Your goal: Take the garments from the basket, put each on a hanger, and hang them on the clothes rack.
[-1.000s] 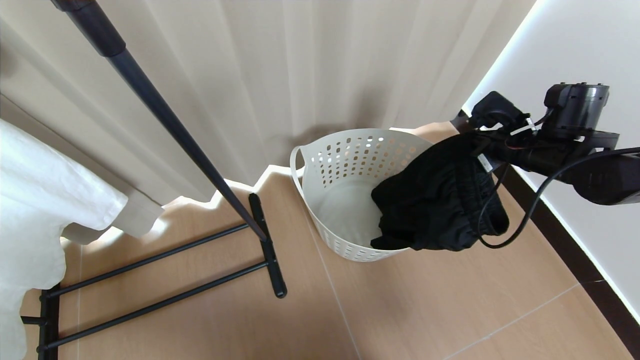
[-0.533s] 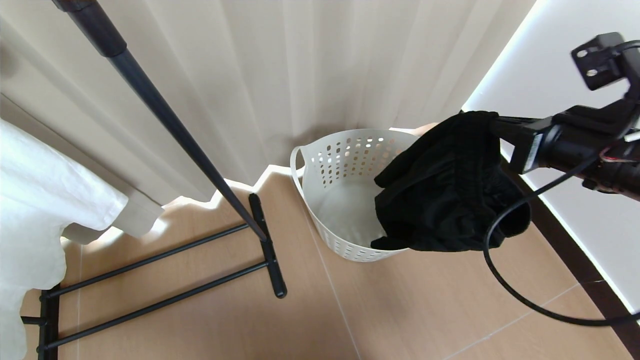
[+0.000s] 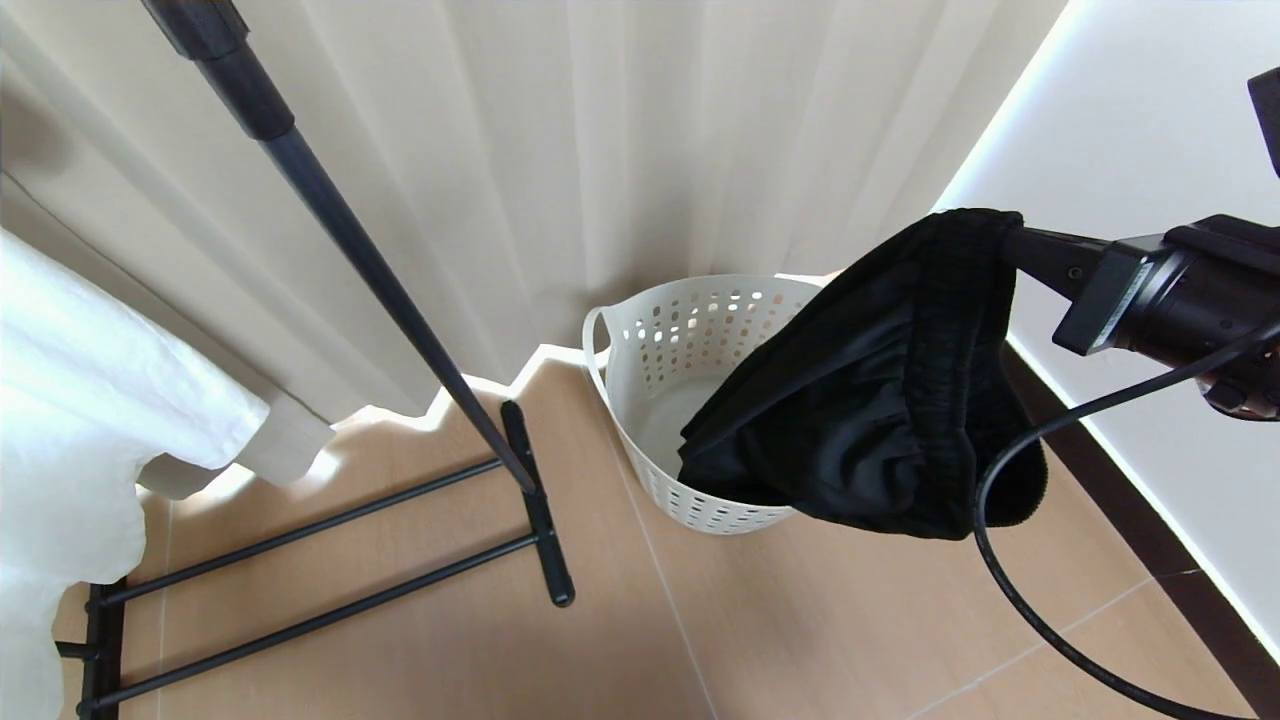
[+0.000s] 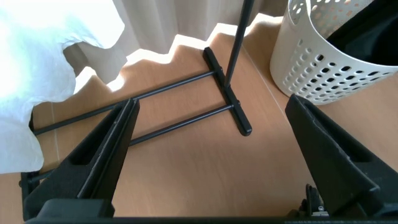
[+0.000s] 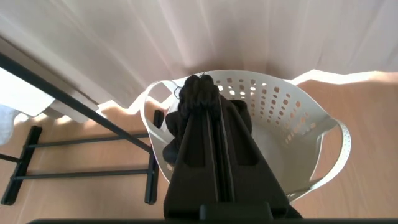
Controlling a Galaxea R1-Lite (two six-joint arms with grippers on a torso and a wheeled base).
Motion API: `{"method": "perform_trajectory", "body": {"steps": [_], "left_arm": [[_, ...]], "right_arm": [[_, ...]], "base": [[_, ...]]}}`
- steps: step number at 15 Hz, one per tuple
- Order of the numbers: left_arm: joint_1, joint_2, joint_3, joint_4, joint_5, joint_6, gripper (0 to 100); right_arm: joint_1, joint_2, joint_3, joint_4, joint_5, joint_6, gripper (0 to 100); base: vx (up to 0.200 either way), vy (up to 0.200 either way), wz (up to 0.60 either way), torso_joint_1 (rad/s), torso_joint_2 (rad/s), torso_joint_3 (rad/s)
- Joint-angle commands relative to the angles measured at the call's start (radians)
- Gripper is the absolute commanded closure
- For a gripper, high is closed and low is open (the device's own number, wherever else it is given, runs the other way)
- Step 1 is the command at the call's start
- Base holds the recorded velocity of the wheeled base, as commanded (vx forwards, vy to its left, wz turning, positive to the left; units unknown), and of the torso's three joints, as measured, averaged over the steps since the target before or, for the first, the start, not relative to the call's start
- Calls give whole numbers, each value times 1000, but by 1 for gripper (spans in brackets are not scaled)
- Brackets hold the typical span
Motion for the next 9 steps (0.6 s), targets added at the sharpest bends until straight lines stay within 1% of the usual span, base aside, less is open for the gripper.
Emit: {"method": "perform_trajectory", "body": {"steps": [1, 7, 8, 9], "left_arm": [[0, 1, 0, -1, 0, 0, 0], [0, 1, 0, -1, 0, -2, 0], [0, 1, 0, -1, 0, -2, 0], [0, 1, 0, -1, 0, -2, 0]], "right_arm": [[0, 11, 4, -4, 5, 5, 100], [0, 23, 31, -74, 5, 4, 100], [0, 22, 33, -76, 5, 4, 100], [0, 22, 33, -76, 5, 2, 100]], "base": [[0, 0, 0, 2, 7, 188], [0, 0, 0, 2, 3, 204], [0, 0, 0, 2, -27, 163], [0, 0, 0, -2, -159, -2]]}}
